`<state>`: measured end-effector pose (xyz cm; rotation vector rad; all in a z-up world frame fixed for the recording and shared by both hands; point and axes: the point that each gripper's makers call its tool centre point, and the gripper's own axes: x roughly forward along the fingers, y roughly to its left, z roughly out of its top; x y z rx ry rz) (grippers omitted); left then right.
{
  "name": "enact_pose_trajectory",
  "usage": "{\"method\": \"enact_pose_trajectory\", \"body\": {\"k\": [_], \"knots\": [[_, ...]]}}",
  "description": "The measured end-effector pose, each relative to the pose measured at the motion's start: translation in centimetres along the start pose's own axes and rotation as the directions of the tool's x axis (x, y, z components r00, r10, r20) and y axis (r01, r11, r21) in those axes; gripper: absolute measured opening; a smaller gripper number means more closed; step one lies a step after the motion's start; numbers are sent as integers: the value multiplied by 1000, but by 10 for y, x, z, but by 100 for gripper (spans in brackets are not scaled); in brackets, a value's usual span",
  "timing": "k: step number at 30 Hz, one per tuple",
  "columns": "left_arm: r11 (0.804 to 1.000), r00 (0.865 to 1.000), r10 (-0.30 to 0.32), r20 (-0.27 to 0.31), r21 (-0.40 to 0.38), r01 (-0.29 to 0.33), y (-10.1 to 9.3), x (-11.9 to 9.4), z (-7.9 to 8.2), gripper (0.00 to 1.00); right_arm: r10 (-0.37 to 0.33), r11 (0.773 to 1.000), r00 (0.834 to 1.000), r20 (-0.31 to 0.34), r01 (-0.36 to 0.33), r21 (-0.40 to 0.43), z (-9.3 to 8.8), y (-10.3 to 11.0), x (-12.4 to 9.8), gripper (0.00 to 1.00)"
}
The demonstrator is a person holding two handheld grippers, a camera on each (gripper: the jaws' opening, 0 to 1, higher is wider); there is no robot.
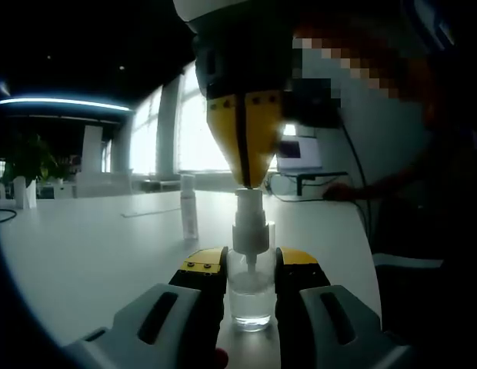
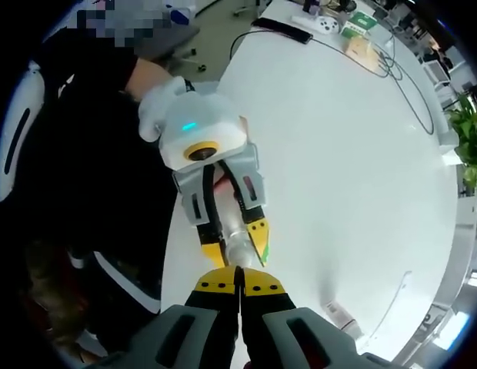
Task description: Clamp pump bottle remove cover press pump head put on cover
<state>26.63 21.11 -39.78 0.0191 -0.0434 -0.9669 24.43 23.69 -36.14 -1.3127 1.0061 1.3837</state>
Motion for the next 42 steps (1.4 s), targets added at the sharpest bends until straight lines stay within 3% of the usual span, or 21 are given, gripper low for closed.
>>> {"method": "enact_pose_trajectory", "body": {"k": [42], "knots": [[1000, 1000, 0, -1, -1, 0, -1, 0, 0, 15, 18, 1000, 999, -31, -18, 18, 0, 1, 1, 0]]}}
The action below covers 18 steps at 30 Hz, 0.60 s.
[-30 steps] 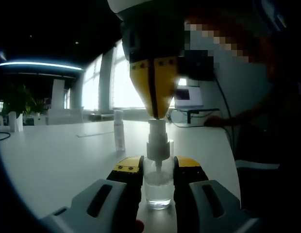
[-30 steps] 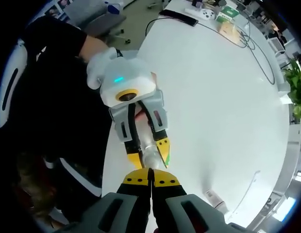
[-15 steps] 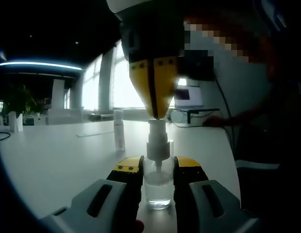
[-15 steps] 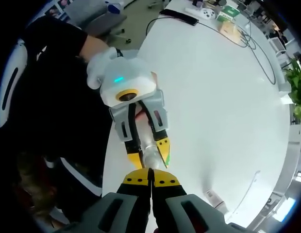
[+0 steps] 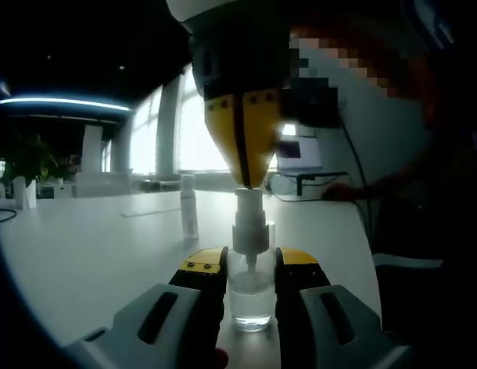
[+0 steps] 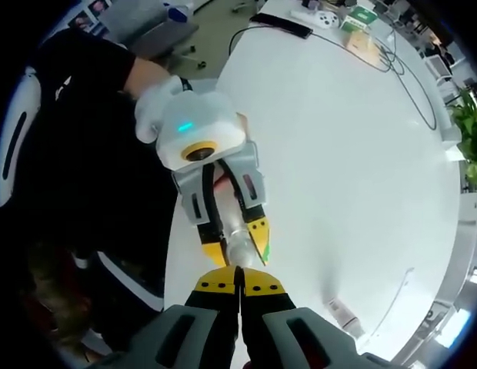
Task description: Clamp pump bottle remove cover press pump head put on cover
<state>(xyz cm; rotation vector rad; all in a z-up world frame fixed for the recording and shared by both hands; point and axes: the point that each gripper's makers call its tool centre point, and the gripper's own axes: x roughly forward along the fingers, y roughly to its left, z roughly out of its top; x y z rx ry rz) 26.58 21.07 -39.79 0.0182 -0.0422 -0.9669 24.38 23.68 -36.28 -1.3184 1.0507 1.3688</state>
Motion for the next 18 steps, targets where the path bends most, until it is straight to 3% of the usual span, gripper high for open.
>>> {"method": "enact_pose_trajectory", "body": {"k": [12, 18], "knots": [[1000, 1000, -1, -1, -2, 1, 0, 0, 0, 15, 2, 999, 1000, 13, -3, 37, -1, -1, 6, 0], [1000, 1000, -1, -1, -1, 1, -1, 0, 0, 15, -22, 1000, 1000, 4, 22, -10, -1, 1, 0, 0]]}}
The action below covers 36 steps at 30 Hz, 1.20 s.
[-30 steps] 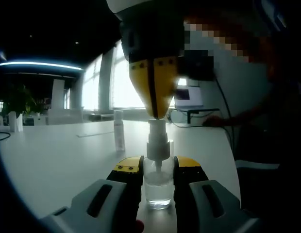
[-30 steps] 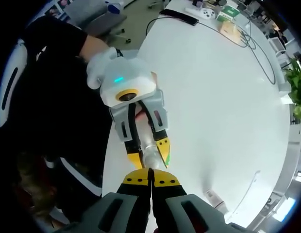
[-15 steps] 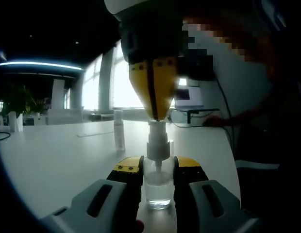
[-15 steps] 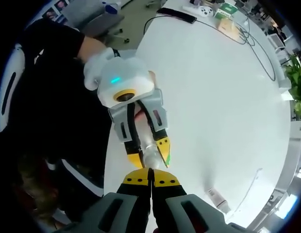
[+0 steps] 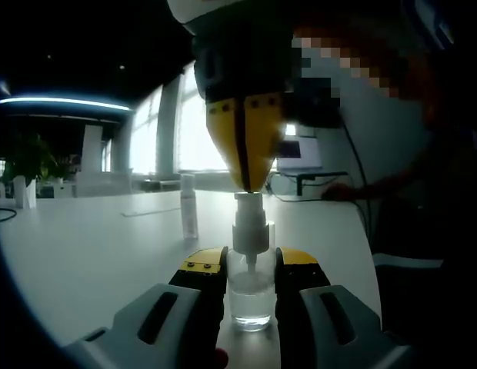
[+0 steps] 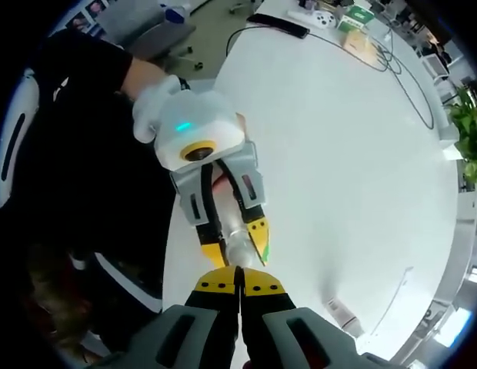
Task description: Clamp pump bottle remove cover press pump head put on cover
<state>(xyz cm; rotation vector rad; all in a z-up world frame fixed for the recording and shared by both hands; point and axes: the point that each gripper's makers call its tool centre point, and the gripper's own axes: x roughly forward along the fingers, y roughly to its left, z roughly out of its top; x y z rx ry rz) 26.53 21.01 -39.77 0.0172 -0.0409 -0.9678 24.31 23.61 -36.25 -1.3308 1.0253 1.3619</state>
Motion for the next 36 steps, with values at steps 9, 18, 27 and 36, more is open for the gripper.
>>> {"method": "enact_pose_trajectory", "body": {"k": [9, 18, 27, 36], "knots": [[1000, 1000, -1, 0, 1, 1, 0, 0, 0, 15, 1, 1000, 1000, 10, -1, 5, -1, -3, -1, 0], [1000, 1000, -1, 0, 3, 1, 0, 0, 0, 15, 2, 1000, 1000, 14, -2, 6, 0, -1, -1, 0], [1000, 1000, -1, 0, 3, 1, 1, 0, 0, 15, -7, 1000, 1000, 26, 7, 10, 0, 0, -1, 0], [1000, 1000, -1, 0, 3, 1, 0, 0, 0, 15, -14, 1000, 999, 49, 14, 2, -1, 1, -2, 0]]}}
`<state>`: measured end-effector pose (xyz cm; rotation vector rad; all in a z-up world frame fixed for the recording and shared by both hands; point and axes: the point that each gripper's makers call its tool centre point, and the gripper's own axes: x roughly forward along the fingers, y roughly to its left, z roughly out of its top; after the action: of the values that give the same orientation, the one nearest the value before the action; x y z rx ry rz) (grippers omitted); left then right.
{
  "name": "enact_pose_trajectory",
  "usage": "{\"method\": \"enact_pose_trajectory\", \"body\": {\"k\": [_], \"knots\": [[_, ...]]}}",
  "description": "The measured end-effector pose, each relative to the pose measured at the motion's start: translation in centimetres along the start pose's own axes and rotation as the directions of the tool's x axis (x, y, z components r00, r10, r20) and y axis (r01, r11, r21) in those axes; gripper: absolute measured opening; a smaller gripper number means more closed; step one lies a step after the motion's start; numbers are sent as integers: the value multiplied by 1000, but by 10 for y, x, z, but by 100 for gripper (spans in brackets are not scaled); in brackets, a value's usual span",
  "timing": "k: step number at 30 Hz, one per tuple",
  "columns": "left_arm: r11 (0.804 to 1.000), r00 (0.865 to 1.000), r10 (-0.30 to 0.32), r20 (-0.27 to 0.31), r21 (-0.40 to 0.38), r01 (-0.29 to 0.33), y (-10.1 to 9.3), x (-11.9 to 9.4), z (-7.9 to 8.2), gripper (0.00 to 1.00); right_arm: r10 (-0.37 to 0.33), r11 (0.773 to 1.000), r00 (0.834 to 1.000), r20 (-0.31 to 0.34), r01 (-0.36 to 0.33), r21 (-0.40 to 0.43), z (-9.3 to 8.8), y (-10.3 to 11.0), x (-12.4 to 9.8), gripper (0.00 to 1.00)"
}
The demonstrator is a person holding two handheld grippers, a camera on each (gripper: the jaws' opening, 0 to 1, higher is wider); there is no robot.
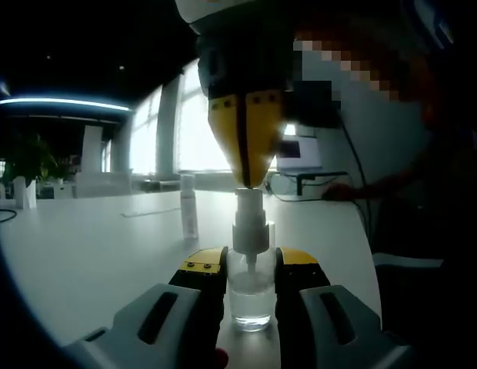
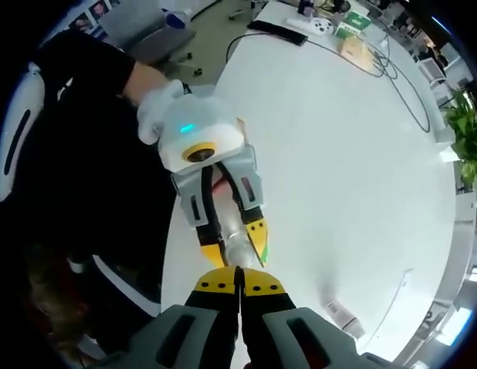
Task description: Clamp pump bottle remove cover press pump head put on cover
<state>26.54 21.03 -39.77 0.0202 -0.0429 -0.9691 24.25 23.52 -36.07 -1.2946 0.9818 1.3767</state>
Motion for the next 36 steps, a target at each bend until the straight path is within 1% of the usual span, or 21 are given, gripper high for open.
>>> {"method": "enact_pose_trajectory", "body": {"k": [2, 7, 8, 10, 11, 15, 17, 20, 21, 22, 23, 24, 26, 28, 29, 31, 32, 33, 36], "knots": [[1000, 1000, -1, 0, 2, 1, 0, 0, 0, 15, -2, 1000, 1000, 5, 2, -23, 0, 0, 0, 0], [1000, 1000, 0, 0, 3, 0, 0, 0, 0, 15, 1, 999, 999, 32, 0, -42, 0, 1, -1, 0], [1000, 1000, -2, 0, -1, 2, -1, 0, 0, 15, 9, 999, 999, 46, -7, -36, 1, 3, -2, 2], [1000, 1000, 1, -1, -2, -1, 0, 1, -1, 15, 32, 999, 997, 77, -30, -27, 2, 8, -4, 10], [1000, 1000, 1, -1, -1, -1, 1, 0, -1, 15, 40, 999, 995, 89, -37, -34, 1, 10, -5, 10], [1000, 1000, 2, -1, 2, -2, -1, 0, 0, 15, 15, 1000, 993, 121, -12, -27, -2, 7, -8, 10], [1000, 1000, 1, -1, 3, -1, -1, 0, 0, 15, -2, 1000, 988, 156, 4, -12, -1, 5, -12, 10], [1000, 1000, -1, -1, 4, 1, -1, 0, 0, 15, -45, 999, 972, 229, 43, 12, 3, -2, -17, 10], [1000, 1000, -1, -1, 5, 1, -1, 0, 0, 15, -59, 998, 966, 252, 61, 0, 4, -5, -19, 10], [1000, 1000, -1, -1, 5, 1, -1, 0, 0, 15, -74, 997, 956, 282, 77, 2, 5, -7, -21, 10], [1000, 1000, -1, -1, 5, 1, -1, 0, 0, 15, -79, 997, 949, 304, 78, 17, 6, -7, -22, 10], [1000, 1000, -1, -1, 5, 1, 0, 0, 0, 15, -83, 996, 936, 341, 75, 38, 7, -6, -23, 10], [1000, 1000, -1, -1, 5, 1, -1, 0, 0, 15, -88, 996, 923, 374, 76, 47, 8, -6, -24, 12], [1000, 1000, -1, -1, 5, 1, -1, 0, 0, 15, -107, 994, 911, 399, 95, 51, 7, -9, -25, 12], [1000, 1000, -1, -1, 5, 1, 0, 0, 0, 15, -125, 992, 899, 421, 105, 70, 7, -11, -26, 13], [1000, 1000, 0, -1, 6, 0, 0, 0, -1, 15, -140, 990, 880, 453, 111, 90, 7, -15, -28, 13], [1000, 1000, 0, -1, 5, 0, 0, 0, -1, 15, -144, 989, 873, 466, 111, 97, 7, -16, -28, 13], [1000, 1000, 0, -1, 5, 0, 1, 0, -1, 15, -150, 988, 870, 469, 115, 102, 6, -16, -29, 13], [1000, 1000, 0, -2, 5, 0, 0, 0, -1, 15, -186, 982, 845, 501, 142, 126, 6, -19, -32, 13]]}}
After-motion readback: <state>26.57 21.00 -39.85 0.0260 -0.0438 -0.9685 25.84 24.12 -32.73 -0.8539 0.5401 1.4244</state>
